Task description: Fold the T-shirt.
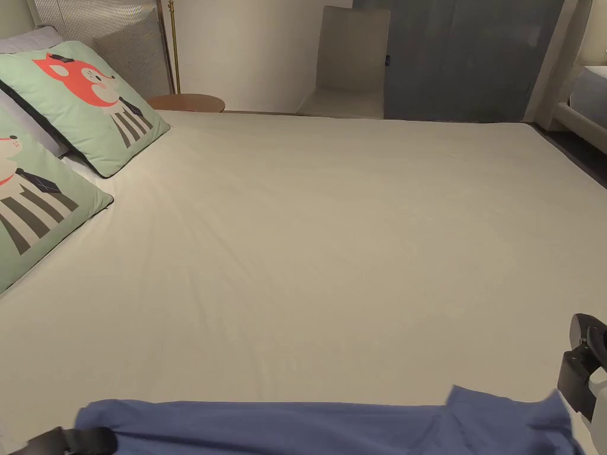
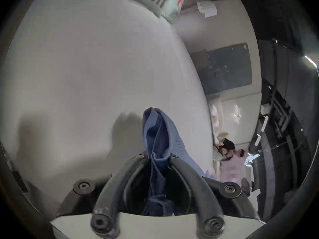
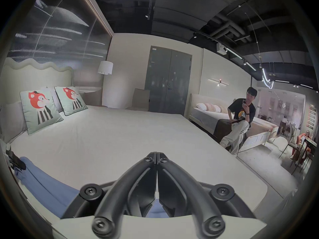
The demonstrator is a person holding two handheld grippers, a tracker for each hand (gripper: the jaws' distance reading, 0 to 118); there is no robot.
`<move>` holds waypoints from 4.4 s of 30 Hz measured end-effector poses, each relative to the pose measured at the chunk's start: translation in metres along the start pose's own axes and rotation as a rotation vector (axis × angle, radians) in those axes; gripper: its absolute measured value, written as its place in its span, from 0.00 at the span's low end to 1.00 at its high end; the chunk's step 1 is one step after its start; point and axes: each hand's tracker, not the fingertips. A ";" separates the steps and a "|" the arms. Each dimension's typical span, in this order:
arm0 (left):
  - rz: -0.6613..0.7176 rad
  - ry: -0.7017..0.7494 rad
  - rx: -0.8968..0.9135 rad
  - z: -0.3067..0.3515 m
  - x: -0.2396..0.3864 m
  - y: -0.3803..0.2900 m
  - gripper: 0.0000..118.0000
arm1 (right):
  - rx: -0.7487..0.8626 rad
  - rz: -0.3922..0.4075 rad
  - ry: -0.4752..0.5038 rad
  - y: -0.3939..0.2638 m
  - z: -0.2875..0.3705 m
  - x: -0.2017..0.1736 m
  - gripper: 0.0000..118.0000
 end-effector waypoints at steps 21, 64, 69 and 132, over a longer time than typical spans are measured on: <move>-0.336 -0.056 -0.293 -0.132 0.164 -0.131 0.06 | -0.013 -0.045 0.060 -0.012 0.001 0.011 0.00; -0.953 0.038 -0.006 -0.157 0.210 -0.277 0.00 | -0.037 -0.144 0.000 -0.027 0.009 0.058 0.00; -0.520 -0.222 -0.011 -0.100 0.186 -0.178 0.00 | -0.033 -0.148 0.006 -0.023 0.005 0.056 0.00; -0.503 -0.229 -0.274 -0.182 0.236 -0.226 0.94 | -0.041 -0.198 0.009 -0.031 0.019 0.075 0.00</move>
